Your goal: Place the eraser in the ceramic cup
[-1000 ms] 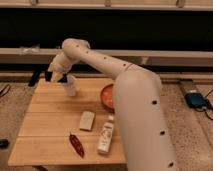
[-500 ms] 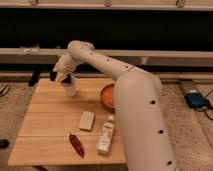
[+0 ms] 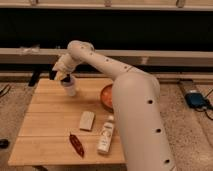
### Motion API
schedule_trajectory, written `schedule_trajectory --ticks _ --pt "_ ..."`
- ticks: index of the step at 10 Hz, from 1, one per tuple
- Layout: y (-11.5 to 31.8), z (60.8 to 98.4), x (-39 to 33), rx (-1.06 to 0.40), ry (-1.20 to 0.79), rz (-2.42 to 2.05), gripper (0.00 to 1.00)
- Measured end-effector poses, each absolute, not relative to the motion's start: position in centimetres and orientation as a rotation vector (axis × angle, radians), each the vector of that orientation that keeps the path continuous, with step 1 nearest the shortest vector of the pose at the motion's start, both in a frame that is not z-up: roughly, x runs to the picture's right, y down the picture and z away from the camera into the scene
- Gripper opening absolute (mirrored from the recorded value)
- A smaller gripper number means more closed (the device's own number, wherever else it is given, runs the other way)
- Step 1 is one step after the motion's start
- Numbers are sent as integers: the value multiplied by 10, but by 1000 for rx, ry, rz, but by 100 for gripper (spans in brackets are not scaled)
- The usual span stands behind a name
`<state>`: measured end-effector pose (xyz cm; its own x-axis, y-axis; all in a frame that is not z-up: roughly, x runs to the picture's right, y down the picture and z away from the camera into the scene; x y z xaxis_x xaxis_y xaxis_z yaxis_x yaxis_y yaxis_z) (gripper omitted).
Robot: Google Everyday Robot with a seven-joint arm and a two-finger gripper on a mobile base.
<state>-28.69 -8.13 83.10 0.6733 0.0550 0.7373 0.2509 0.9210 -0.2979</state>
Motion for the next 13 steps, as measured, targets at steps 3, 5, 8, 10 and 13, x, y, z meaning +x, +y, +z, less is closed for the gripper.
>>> schedule_trajectory --ticks 3,5,8,10,13 --pt "-81 832 -290 -400 -847 -104 66" --pt "-83 832 -289 -394 -855 -92 66" --pt "-90 829 -287 -369 -868 -70 66" --pt "-91 829 -286 -367 -867 -64 66" --pt "-90 829 -287 -367 -869 -64 66"
